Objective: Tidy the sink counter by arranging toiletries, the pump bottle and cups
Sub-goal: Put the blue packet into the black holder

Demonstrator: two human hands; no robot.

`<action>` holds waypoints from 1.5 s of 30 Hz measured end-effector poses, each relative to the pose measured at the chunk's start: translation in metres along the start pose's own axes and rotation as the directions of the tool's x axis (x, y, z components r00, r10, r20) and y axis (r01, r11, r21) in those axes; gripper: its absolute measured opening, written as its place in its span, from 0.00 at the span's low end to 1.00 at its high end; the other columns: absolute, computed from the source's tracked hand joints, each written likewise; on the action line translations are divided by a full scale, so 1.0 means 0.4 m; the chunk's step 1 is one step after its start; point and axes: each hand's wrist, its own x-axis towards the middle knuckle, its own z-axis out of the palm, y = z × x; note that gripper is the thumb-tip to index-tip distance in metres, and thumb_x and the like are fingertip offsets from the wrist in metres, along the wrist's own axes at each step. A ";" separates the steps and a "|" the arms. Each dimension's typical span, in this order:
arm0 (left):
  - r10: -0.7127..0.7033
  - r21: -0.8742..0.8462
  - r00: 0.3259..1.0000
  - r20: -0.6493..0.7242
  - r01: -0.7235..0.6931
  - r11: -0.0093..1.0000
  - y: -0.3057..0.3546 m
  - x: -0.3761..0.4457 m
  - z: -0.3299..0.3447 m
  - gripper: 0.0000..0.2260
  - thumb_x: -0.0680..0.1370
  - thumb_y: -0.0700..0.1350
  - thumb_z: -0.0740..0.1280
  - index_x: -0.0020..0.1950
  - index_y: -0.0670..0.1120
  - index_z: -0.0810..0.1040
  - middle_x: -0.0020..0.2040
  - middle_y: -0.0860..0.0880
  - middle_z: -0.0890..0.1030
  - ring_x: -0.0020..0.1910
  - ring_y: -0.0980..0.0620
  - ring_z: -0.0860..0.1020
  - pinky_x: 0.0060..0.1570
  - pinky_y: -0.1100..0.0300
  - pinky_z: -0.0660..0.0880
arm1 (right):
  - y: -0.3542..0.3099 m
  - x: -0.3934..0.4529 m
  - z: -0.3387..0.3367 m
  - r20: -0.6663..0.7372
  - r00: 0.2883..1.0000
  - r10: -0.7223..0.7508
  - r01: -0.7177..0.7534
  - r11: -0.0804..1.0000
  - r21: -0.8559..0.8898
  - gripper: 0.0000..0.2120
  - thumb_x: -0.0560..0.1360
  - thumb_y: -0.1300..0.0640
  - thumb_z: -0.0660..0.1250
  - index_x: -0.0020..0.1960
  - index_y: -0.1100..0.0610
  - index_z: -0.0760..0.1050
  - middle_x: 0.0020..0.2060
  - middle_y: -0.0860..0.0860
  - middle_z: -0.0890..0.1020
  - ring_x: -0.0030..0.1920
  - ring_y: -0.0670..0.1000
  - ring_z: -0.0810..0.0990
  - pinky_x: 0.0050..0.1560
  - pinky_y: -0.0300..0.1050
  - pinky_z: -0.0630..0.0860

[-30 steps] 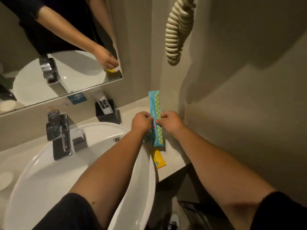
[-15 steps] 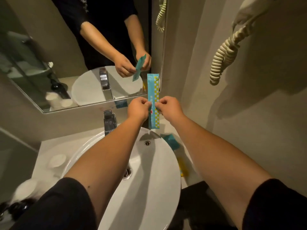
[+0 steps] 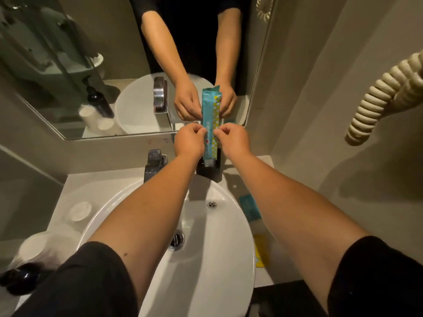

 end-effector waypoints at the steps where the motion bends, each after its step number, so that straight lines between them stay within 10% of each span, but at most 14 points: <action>1: -0.020 0.012 1.000 -0.004 0.020 1.000 -0.012 0.007 0.014 0.06 0.76 0.46 0.66 0.42 0.49 0.82 0.40 0.50 0.83 0.43 0.49 0.80 0.46 0.56 0.76 | 0.015 0.012 0.008 0.016 1.000 0.004 -0.004 1.000 -0.015 0.07 0.74 0.56 0.69 0.40 0.57 0.81 0.37 0.55 0.84 0.40 0.56 0.81 0.45 0.51 0.78; 16: -0.198 0.383 0.977 0.083 0.153 0.911 -0.173 0.020 0.102 0.08 0.78 0.49 0.64 0.43 0.48 0.80 0.43 0.45 0.82 0.44 0.43 0.79 0.40 0.56 0.71 | 0.177 0.036 0.107 0.198 0.972 0.129 -0.068 0.955 -0.290 0.15 0.75 0.53 0.68 0.30 0.51 0.75 0.39 0.55 0.83 0.39 0.57 0.80 0.38 0.43 0.73; 33: -0.143 0.390 0.989 0.048 0.113 0.914 -0.141 -0.015 0.075 0.11 0.78 0.52 0.62 0.50 0.47 0.80 0.50 0.45 0.80 0.44 0.44 0.78 0.41 0.53 0.73 | 0.123 0.002 0.039 0.207 0.978 0.029 0.089 0.837 -0.540 0.13 0.77 0.49 0.65 0.56 0.55 0.79 0.55 0.55 0.73 0.49 0.57 0.78 0.46 0.49 0.76; 45: 0.268 0.640 0.942 0.200 -0.333 0.693 -0.193 -0.219 0.039 0.21 0.79 0.55 0.57 0.67 0.43 0.69 0.67 0.44 0.71 0.67 0.44 0.66 0.66 0.49 0.65 | 0.132 -0.166 -0.151 0.145 0.989 -0.017 0.112 0.725 -0.679 0.18 0.80 0.47 0.60 0.64 0.55 0.76 0.64 0.54 0.72 0.59 0.58 0.77 0.53 0.48 0.74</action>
